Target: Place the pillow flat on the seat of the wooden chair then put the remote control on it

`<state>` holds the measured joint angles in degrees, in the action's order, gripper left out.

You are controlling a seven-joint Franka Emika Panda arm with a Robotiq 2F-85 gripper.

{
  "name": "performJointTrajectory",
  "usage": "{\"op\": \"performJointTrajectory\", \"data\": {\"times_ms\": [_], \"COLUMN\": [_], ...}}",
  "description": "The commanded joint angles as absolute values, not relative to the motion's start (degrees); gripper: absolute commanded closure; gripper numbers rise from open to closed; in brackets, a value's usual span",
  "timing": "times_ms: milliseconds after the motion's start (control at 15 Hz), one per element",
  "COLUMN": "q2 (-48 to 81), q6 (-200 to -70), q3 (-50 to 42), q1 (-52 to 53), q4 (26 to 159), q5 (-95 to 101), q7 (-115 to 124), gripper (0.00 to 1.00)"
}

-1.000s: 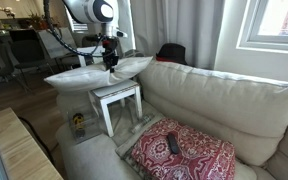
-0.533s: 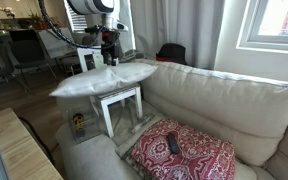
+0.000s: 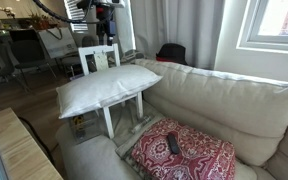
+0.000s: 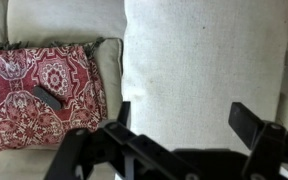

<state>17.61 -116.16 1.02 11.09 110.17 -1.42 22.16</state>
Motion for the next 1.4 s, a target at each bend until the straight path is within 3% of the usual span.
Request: {"op": "performJointTrajectory", "data": {"times_ms": [0, 800, 1333], "q2": [17.8, 19.7, 22.9], "q6": [-116.1, -119.2, -144.2], "q3": [1.9, -2.1, -10.5], "q1": [10.3, 6.1, 0.7], "q4": [110.1, 113.5, 124.5], "q5": [-1.2, -2.4, -2.2], "q7": [22.3, 25.0, 35.3], "gripper": [0.00, 0.00, 0.00]}}
